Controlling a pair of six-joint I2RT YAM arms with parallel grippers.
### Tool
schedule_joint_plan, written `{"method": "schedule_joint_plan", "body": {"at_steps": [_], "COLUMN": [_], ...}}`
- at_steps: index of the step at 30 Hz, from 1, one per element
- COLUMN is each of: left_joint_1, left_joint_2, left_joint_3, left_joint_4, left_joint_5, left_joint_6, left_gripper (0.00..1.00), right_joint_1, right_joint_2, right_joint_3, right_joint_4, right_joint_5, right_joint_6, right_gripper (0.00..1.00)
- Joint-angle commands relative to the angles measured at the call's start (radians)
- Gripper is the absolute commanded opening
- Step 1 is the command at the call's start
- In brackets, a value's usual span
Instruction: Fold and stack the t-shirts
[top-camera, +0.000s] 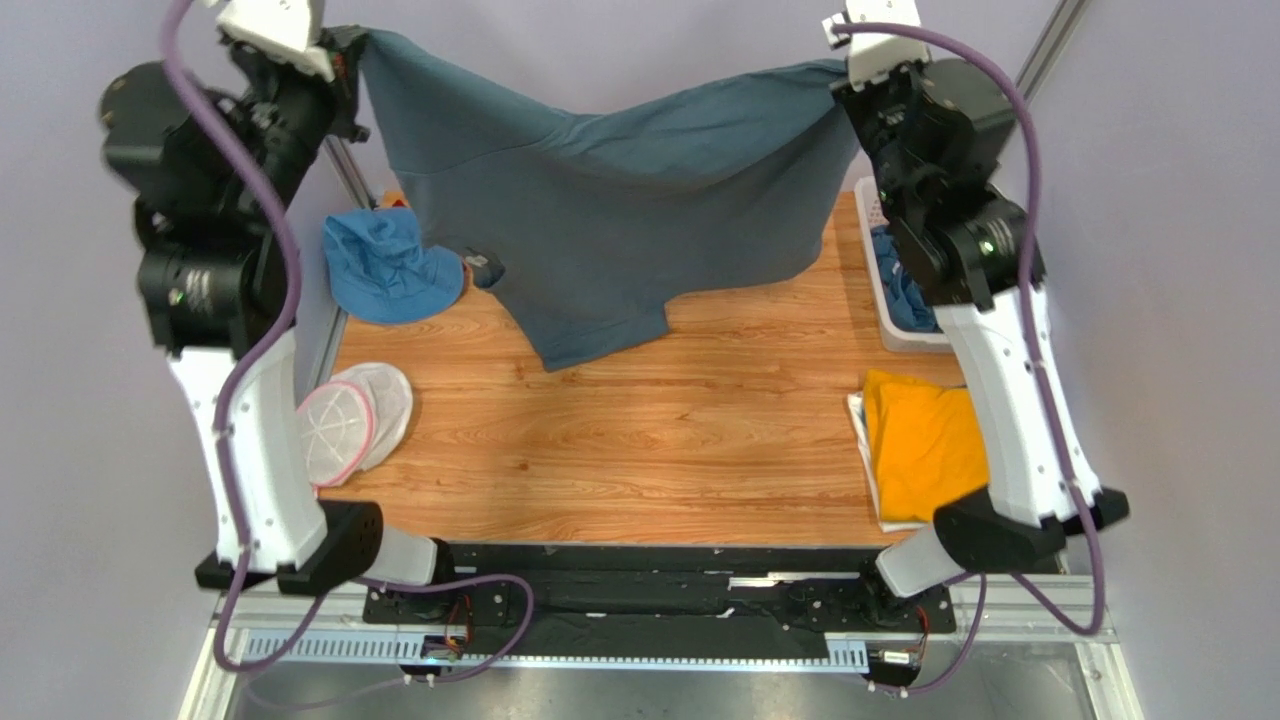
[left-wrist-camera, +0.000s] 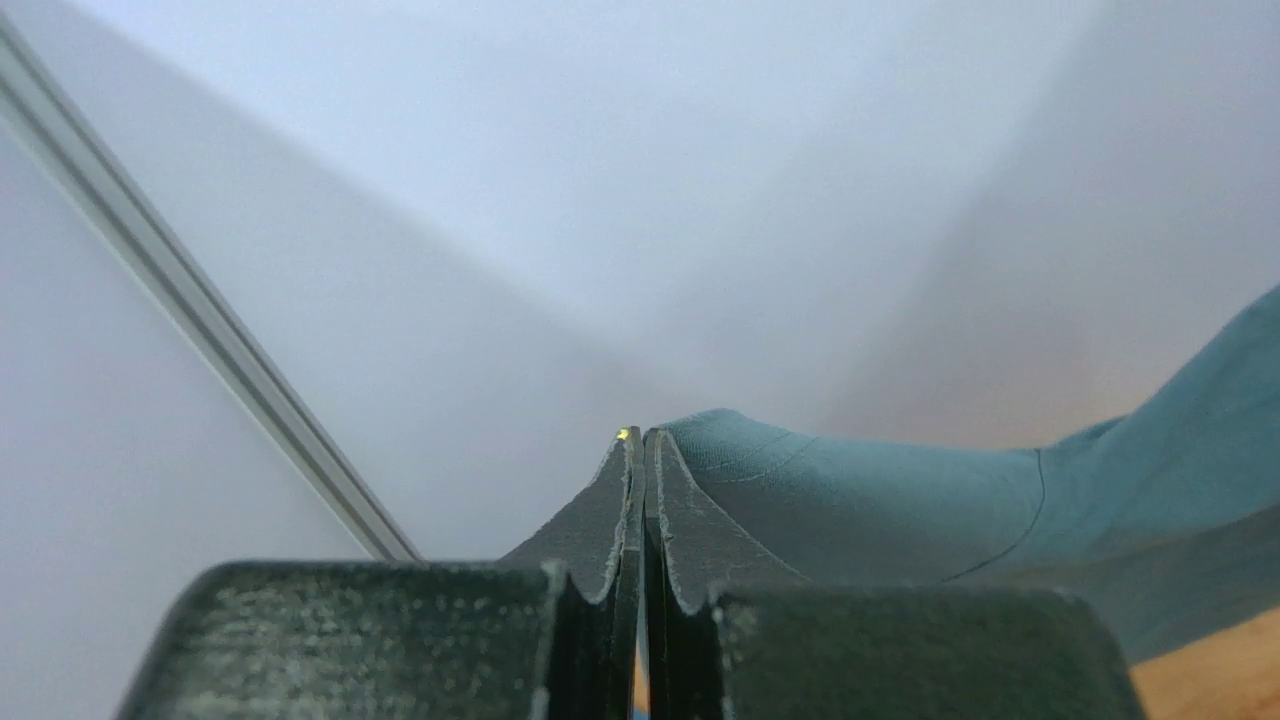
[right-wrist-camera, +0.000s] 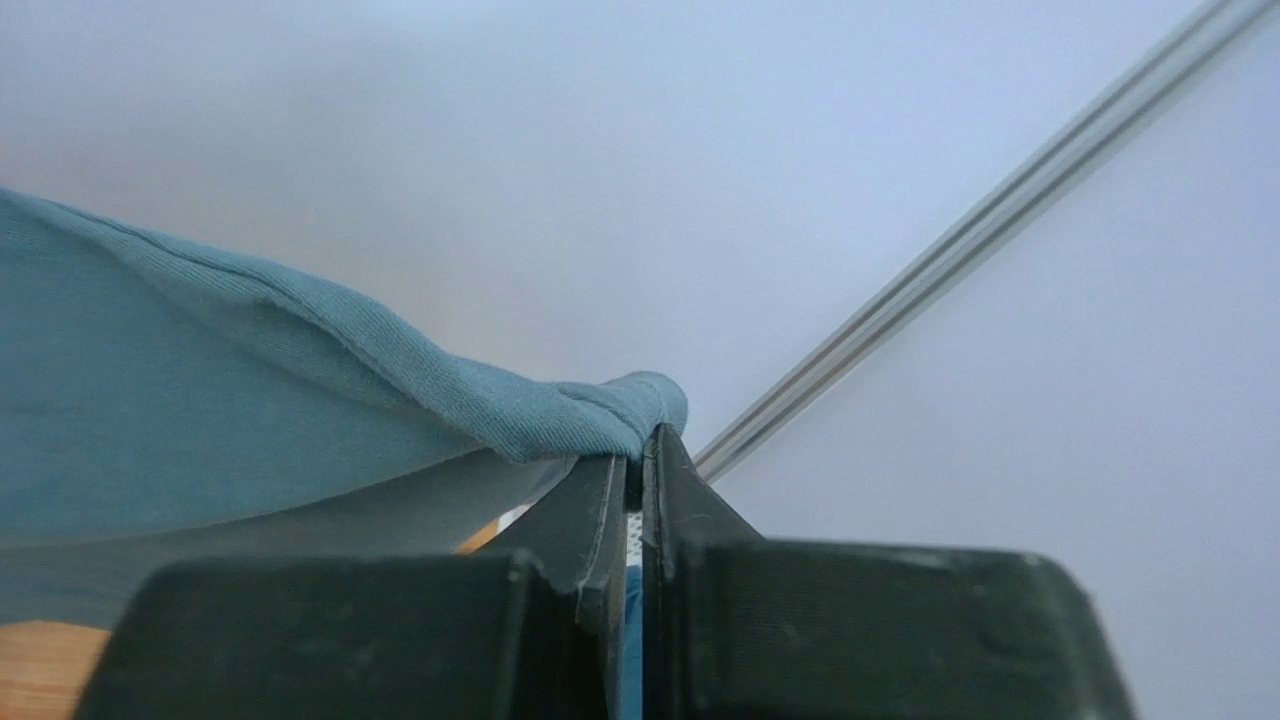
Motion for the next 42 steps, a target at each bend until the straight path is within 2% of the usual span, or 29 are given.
{"method": "schedule_joint_plan", "body": {"at_steps": [1,6,10,15,19,21,25,31,34,42], "left_joint_1": [-0.004,-0.004,-0.004,-0.004,-0.004,-0.004,-0.002,0.005,0.013,0.017], "left_joint_2": [-0.130,-0.253,-0.294,-0.261,-0.158,-0.107,0.092,0.323,0.382,0.362], "left_joint_3": [0.021,-0.037,-0.039,-0.023,-0.028,-0.019,0.073,0.260,0.332,0.394], "left_joint_4": [0.097,0.146,0.132,0.147,0.221,0.280,0.345,0.488,0.568,0.582], "left_joint_5": [0.007,0.056,0.042,-0.036,-0.099,-0.145,-0.213,-0.288,-0.331,-0.329], "left_joint_6": [0.057,0.040,0.038,0.074,0.116,0.136,0.187,0.187,0.196,0.224], "left_gripper": [0.00,0.00,0.00,0.00,0.00,0.00,0.00,0.00,0.00,0.00], "right_joint_1": [0.015,0.013,0.015,0.013,-0.002,-0.022,-0.105,-0.192,-0.208,-0.206], "right_joint_2": [-0.159,-0.279,-0.342,-0.325,-0.278,-0.245,-0.092,0.130,0.227,0.207], "right_joint_3": [-0.075,-0.235,-0.279,-0.258,-0.261,-0.232,-0.123,0.185,0.334,0.308], "right_joint_4": [0.087,0.056,0.039,0.054,0.140,0.179,0.203,0.219,0.226,0.320], "right_joint_5": [0.068,0.083,0.087,0.113,0.128,0.125,0.094,0.057,0.053,0.060], "right_joint_6": [-0.077,-0.087,-0.091,-0.131,-0.169,-0.166,-0.133,-0.125,-0.140,-0.191], "right_gripper": [0.00,0.00,0.00,0.00,0.00,0.00,0.00,0.00,0.00,0.00]}}
